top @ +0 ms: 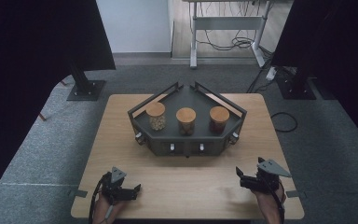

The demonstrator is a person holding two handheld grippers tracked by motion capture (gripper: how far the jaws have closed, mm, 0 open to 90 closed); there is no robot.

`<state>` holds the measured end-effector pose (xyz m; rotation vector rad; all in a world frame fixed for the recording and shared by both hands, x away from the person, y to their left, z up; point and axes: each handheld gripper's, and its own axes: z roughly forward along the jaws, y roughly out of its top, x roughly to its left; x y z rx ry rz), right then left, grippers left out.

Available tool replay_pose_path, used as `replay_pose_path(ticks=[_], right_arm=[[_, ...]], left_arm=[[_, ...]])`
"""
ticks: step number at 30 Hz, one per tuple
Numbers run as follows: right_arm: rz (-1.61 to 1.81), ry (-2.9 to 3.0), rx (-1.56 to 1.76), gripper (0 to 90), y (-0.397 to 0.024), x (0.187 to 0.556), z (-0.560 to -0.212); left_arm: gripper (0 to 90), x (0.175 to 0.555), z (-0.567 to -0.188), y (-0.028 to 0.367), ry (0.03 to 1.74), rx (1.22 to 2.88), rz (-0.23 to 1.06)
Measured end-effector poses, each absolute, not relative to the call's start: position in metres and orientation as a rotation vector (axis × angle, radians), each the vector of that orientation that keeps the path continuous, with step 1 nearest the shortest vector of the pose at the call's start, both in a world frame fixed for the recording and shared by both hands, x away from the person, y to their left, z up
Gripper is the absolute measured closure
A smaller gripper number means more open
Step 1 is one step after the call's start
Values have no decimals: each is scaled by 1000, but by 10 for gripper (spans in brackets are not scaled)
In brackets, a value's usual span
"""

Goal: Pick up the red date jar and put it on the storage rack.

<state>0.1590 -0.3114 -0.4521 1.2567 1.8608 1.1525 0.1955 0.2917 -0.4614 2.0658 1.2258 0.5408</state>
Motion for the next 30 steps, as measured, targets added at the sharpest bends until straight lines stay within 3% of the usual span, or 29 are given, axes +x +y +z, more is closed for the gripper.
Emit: replay_pose_path(ticks=[30], right_arm=[[1016, 1917, 1334, 35, -313, 162, -471]], left_arm=[[0, 196, -461, 292, 1226, 2066, 541]])
